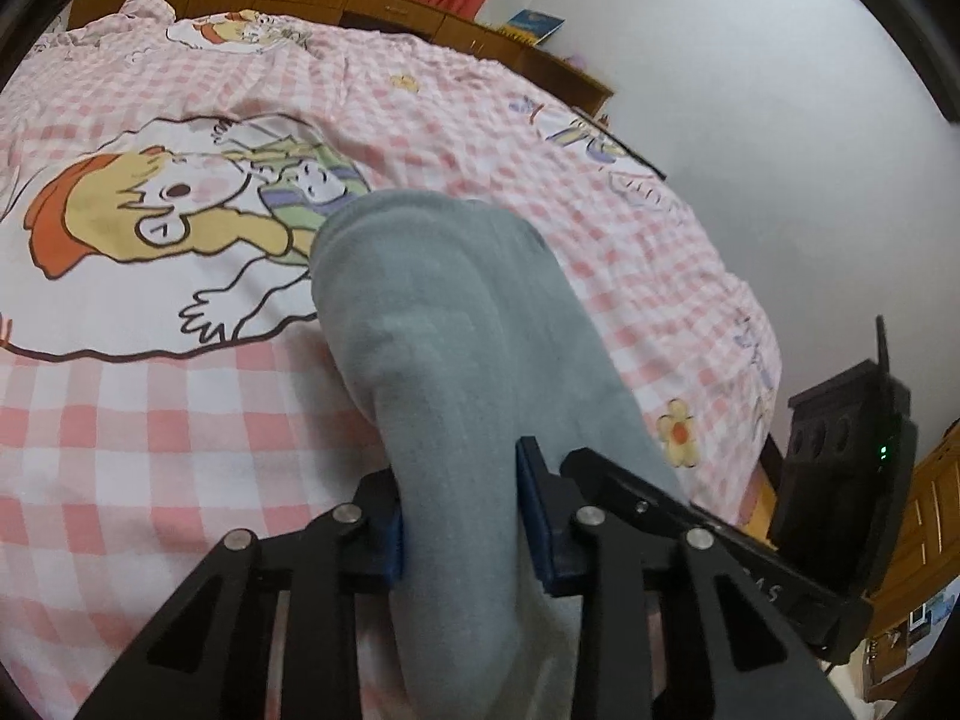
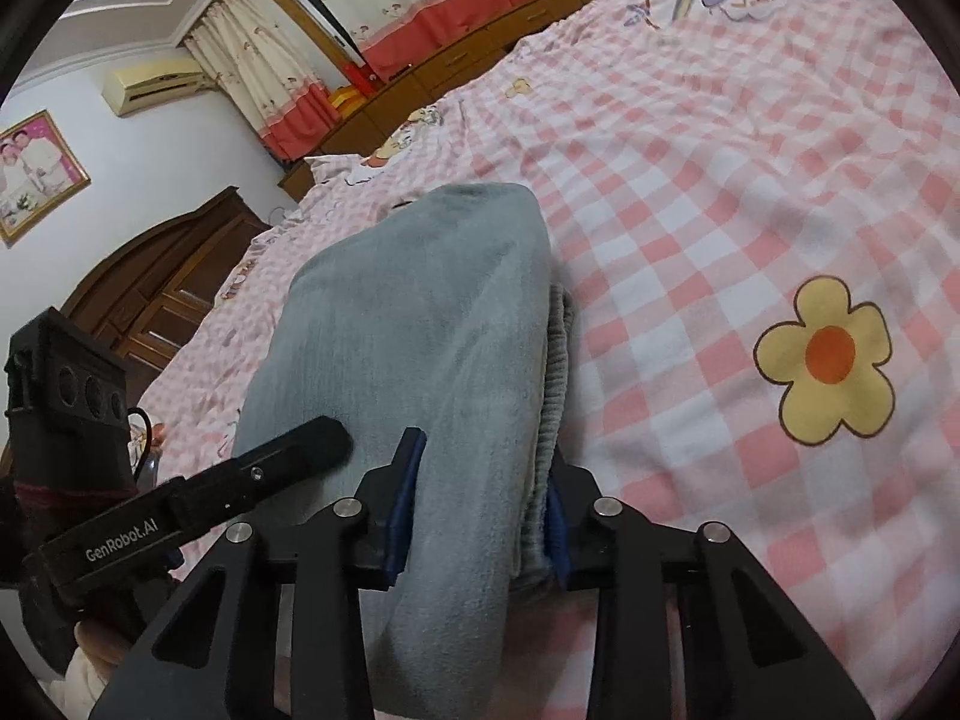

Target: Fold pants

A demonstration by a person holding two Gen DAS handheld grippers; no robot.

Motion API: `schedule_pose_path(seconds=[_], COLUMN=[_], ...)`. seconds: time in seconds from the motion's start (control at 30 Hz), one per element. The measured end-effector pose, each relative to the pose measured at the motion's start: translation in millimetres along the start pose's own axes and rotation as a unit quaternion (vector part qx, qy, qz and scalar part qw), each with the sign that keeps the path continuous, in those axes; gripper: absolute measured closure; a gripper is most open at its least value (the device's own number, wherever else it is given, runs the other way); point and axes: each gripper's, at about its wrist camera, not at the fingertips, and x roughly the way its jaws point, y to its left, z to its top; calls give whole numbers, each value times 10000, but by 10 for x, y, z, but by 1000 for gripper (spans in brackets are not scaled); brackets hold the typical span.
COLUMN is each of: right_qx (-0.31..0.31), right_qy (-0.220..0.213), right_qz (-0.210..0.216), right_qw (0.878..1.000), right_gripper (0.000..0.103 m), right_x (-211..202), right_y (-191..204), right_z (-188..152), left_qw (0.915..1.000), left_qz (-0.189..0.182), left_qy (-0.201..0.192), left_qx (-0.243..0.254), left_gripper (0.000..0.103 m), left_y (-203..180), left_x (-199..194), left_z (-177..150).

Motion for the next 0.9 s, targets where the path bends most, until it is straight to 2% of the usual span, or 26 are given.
schedule_pose_path(seconds=[0.13, 0.23, 0.37, 0.6, 0.73, 0.9], right_qx=[-247, -351, -629, -1025, -970, -1289], right_qy=[-106, -174, -100, 129, 391, 674], right_qz=[-41, 108, 312, 531, 619, 234], right_qw=[9996, 9992, 9975, 9932, 9926, 9891], right_gripper=[69, 69, 69, 69, 69, 66], right_x=[-103, -134, -25, 404, 772, 1204], right_y=[201, 373, 724, 1372, 1548, 1644], right_z=[-15, 13, 21, 24, 38, -30], left_qw=[9998, 9994, 9982, 9937, 9921, 9924], left_qz=[-78, -84, 123, 531, 817, 824], left_qy=[-166, -323, -574, -906, -808, -416], left_qx=[-53, -60, -83, -400, -498, -810], left_gripper=[72, 72, 72, 72, 71, 68], left_y=[-29, -7, 135, 723, 1154, 1729], left_x=[-194, -395, -728, -1181, -1213, -959], left_z=[3, 39, 88, 163, 269, 274])
